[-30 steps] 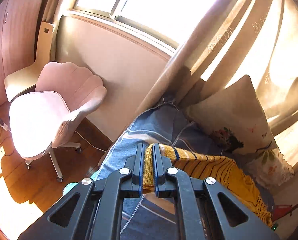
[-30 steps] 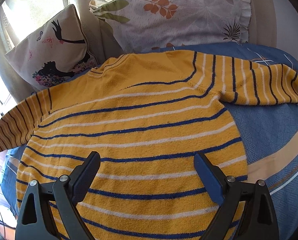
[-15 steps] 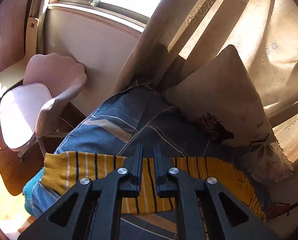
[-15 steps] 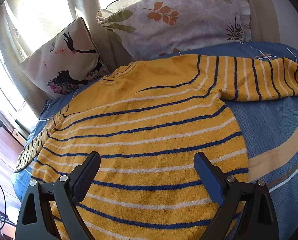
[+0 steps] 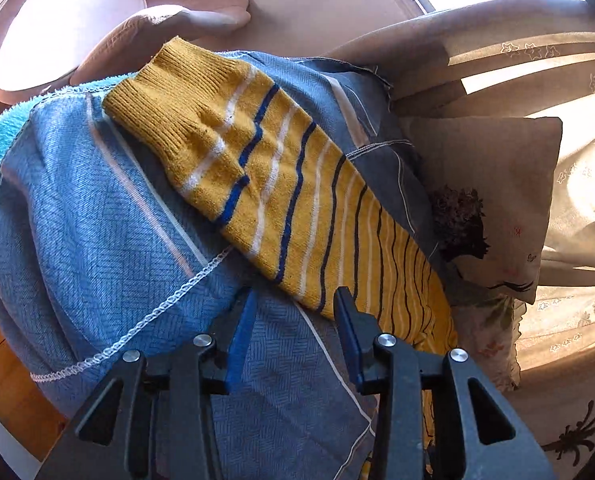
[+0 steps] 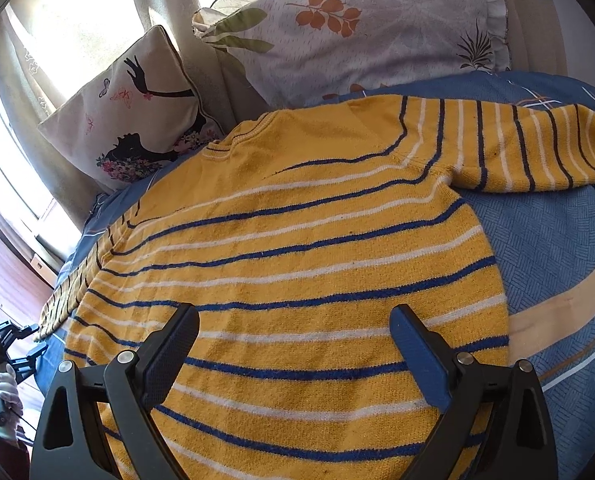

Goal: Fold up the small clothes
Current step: 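Carry the held sleeve across the sweater body with the left gripper and release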

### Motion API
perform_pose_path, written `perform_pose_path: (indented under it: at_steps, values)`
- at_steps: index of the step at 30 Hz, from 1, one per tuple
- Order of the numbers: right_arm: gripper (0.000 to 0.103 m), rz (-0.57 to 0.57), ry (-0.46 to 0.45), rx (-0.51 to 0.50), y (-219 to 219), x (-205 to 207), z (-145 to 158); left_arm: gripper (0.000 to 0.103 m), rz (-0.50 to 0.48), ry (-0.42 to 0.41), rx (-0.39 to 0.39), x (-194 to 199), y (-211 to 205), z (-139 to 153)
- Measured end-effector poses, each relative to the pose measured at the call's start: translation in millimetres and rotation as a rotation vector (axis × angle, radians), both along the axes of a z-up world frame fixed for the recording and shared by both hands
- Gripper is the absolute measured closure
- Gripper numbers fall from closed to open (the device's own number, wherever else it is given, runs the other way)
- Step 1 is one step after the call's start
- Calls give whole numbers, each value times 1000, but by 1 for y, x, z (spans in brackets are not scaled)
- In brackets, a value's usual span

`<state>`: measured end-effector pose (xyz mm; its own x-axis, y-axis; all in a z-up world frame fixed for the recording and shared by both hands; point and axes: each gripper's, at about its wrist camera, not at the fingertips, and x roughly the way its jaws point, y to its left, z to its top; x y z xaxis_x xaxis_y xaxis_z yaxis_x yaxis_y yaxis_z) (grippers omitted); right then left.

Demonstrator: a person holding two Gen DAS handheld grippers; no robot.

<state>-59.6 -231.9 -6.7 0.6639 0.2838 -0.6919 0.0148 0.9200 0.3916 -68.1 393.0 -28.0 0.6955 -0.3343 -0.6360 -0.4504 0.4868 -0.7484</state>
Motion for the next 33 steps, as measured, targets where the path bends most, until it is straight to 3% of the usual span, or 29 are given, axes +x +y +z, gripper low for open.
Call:
perform_pose_path:
  at_steps: [5,8,10,13,17,22,26,29,31,33]
  values:
    - [5,-15,-2,-5,-1,-2,0,63,98,-36,6,23,18,1]
    - [5,-17,4,-17,0,-1,0,97,115,-15,7,36,25,5]
    - [5,-16,6,-28,2,0,0,97,115,-46,32,42,21,22]
    - [5,-14,1,-16,0,0,0,97,68,-121,138,54,-6,67]
    - [5,-9,-29,28,-5,-5,1,97,-111,-246,175,87,-85,119]
    - [5,-35,-120,69,-18,-27,16,97,-421,-332,92,141,-232,141]
    - [5,-89,-154,48,-41,-46,29,97,-660,-302,45,170,-361,121]
    - [5,-160,-158,36,-68,-60,35,96,-814,-220,21,175,-439,83]
    - [5,-197,-142,43,-85,-65,34,93,-898,-161,44,171,-472,60]
    - [5,-224,-126,50,-99,-69,32,82,-950,-140,59,161,-485,49]
